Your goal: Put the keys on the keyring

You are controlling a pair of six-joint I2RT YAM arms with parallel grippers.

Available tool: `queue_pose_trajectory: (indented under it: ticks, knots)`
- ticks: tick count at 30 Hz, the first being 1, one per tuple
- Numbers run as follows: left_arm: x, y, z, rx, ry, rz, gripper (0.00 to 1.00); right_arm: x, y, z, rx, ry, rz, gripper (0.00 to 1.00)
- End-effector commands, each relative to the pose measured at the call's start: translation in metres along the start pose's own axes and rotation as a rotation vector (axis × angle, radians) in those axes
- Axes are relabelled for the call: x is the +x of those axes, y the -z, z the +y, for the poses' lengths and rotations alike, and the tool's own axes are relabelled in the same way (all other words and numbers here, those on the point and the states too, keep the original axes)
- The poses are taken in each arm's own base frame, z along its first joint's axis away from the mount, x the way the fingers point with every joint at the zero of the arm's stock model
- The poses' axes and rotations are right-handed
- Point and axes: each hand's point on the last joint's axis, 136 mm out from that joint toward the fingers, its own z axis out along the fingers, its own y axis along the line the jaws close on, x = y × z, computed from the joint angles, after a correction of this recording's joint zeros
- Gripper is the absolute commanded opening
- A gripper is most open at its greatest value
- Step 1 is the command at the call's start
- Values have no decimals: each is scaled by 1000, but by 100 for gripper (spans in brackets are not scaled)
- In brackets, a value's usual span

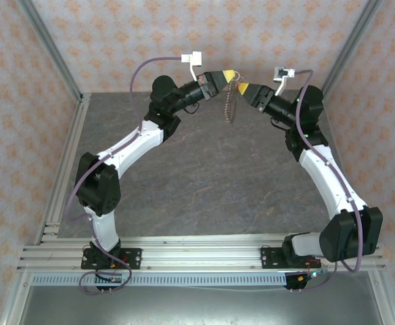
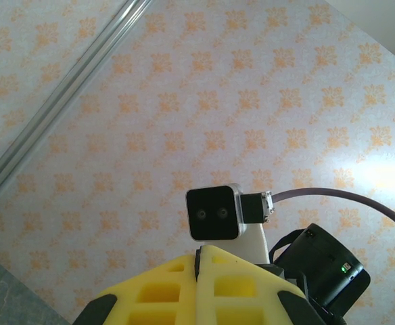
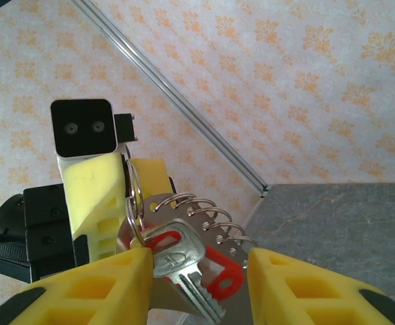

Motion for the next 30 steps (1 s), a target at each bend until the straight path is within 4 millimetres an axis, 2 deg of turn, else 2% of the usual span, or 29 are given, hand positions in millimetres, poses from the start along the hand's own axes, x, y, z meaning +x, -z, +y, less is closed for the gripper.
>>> queue_pose_trajectory:
  ticks: [1, 6, 9, 16, 25, 30]
  knots:
    - [-16, 3, -35, 54, -58, -35, 0, -12, -1, 28, -81, 69, -28, 40]
    - [-14, 1, -34, 55, -55, -30, 0, -8, -5, 33, -106, 73, -12, 42]
    - [-13, 0, -34, 55, -54, -29, 0, -7, -6, 33, -111, 71, -7, 39]
    - [-14, 1, -33, 43, -59, -36, 0, -3, -3, 32, -106, 71, -2, 0]
    - [-15, 2, -33, 39, -62, -44, 0, 10, -6, 35, -115, 57, 22, 0]
    - [-15, 3, -33, 36, -63, -49, 0, 35, -21, 39, -100, 83, 119, 0]
